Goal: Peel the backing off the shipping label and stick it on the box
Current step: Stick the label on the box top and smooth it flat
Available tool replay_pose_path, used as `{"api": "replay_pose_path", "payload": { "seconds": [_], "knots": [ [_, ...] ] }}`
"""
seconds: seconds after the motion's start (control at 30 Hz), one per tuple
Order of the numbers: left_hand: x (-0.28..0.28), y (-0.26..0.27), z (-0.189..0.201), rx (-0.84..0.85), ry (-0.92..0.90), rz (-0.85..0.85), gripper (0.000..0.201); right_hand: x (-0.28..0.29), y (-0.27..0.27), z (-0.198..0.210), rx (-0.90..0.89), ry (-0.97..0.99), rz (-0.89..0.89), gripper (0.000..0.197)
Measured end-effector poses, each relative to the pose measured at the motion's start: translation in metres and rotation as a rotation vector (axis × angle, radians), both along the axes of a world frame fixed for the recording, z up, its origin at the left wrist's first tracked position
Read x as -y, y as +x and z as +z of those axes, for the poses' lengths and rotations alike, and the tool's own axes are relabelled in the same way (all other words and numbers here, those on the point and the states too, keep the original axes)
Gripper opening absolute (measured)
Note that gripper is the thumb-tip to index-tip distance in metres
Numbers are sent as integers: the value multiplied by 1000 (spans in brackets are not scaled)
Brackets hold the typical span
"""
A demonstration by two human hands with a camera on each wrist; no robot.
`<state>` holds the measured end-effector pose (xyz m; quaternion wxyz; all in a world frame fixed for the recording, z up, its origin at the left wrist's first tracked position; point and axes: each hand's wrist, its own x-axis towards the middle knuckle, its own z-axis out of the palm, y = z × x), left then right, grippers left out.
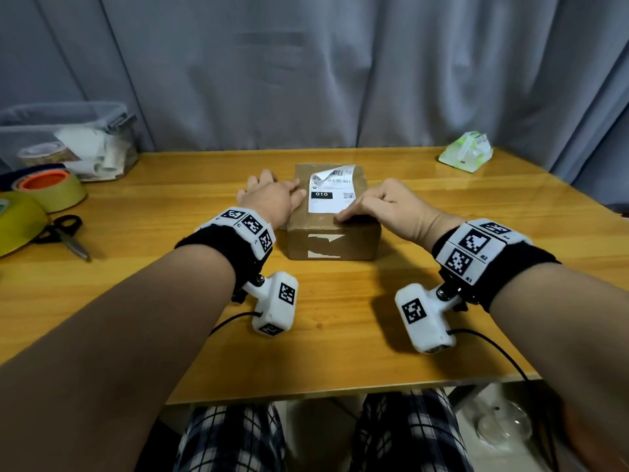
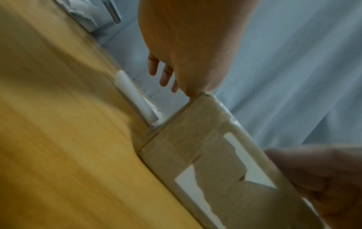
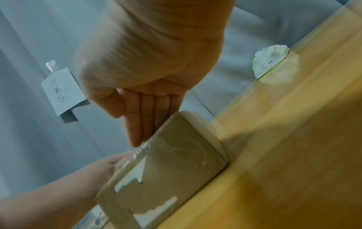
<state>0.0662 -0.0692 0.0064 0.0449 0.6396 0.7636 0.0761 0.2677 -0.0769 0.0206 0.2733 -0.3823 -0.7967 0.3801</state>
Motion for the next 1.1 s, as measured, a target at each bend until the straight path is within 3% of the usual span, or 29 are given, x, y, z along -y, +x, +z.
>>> {"api": "replay_pose_path", "payload": {
  "seconds": [0.07,0.13,0.2,0.27,0.33,0.4,0.57,0.7,0.73,0.77,0.83,0.9,0.97,1.03,1.1],
  "knots": [
    [2,1,5,-58,109,-71,47,0,-3,7,-170,-51,-63,41],
    [4,5,11,-8,236,-261,42,-10,-7,9,-258,-17,-187,39],
    [9,13,14,74,169,-479,46,-21,-10,6,-144,36,-257,37],
    [15,22,9,-10,-32,-581,63,-27,-10,-2,42,11,-252,42],
    [18,28,3,-126,-151,-574,82,-28,-7,-10,54,-60,-221,49],
    [22,32,4,-113,-168,-611,88,-28,-4,-12,14,-117,-211,52],
    [30,36,10,15,-165,-709,72,-31,-9,-9,108,-114,-211,48],
    [33,35,11,505,-65,-629,32,-27,-9,-6,150,-103,-234,47],
    [33,35,11,516,-28,-610,33,-25,-8,-5,146,-104,-233,48],
    [32,36,10,422,-20,-604,39,-25,-6,-4,139,-104,-229,47],
    [34,43,4,77,-66,-645,59,-25,-5,-3,124,-106,-229,47],
    [34,50,2,-82,-116,-714,72,-28,-5,-2,97,-122,-225,46],
    [32,55,8,30,-169,-713,61,-31,-7,-1,37,-176,-212,45],
    [34,51,17,268,-205,-633,37,-31,-8,1,-25,-211,-205,43],
    [32,41,18,277,-211,-584,42,-30,-7,0,-22,-203,-196,45]
  ]
}}
